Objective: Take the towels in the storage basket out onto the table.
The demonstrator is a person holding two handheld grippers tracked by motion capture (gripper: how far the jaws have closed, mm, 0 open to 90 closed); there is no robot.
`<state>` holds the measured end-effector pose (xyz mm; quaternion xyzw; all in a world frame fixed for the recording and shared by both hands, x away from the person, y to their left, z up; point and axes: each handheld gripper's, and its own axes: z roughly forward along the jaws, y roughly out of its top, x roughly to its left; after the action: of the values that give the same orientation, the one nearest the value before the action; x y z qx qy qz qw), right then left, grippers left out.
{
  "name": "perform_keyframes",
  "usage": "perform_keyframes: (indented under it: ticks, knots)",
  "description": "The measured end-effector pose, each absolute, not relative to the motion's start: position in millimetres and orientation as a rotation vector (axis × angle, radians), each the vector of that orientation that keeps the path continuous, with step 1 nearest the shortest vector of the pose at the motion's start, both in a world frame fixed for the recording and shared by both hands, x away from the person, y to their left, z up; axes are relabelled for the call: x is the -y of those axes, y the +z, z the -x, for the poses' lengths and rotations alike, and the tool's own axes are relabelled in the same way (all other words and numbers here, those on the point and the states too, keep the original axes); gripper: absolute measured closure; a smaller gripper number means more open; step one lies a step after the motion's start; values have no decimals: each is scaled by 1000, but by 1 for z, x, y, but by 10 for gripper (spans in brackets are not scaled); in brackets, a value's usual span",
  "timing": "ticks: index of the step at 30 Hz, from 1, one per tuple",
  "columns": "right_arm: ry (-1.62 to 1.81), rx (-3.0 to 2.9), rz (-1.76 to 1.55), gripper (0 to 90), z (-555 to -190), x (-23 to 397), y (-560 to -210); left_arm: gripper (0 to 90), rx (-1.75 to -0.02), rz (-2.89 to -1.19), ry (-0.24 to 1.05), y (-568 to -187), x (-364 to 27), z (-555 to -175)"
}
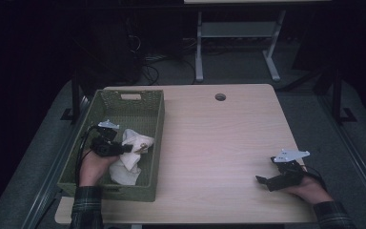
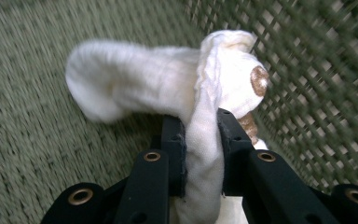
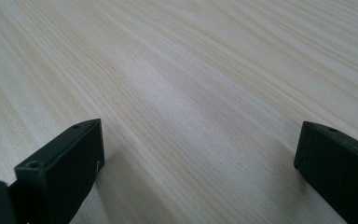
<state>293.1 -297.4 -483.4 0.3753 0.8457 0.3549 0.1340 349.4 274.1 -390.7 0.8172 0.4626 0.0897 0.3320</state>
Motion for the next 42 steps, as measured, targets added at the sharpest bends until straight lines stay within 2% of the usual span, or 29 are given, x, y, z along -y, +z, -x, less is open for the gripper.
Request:
perform_keyframes:
  ticks: [21, 42]
  knots:
    - [1029, -2452, -1087, 10, -293, 297, -483, 753, -1057, -1902, 298, -345, -281, -335]
    - [1030, -2451, -1088, 10, -293, 297, -483, 756, -928, -1821, 329, -298, -254, -334]
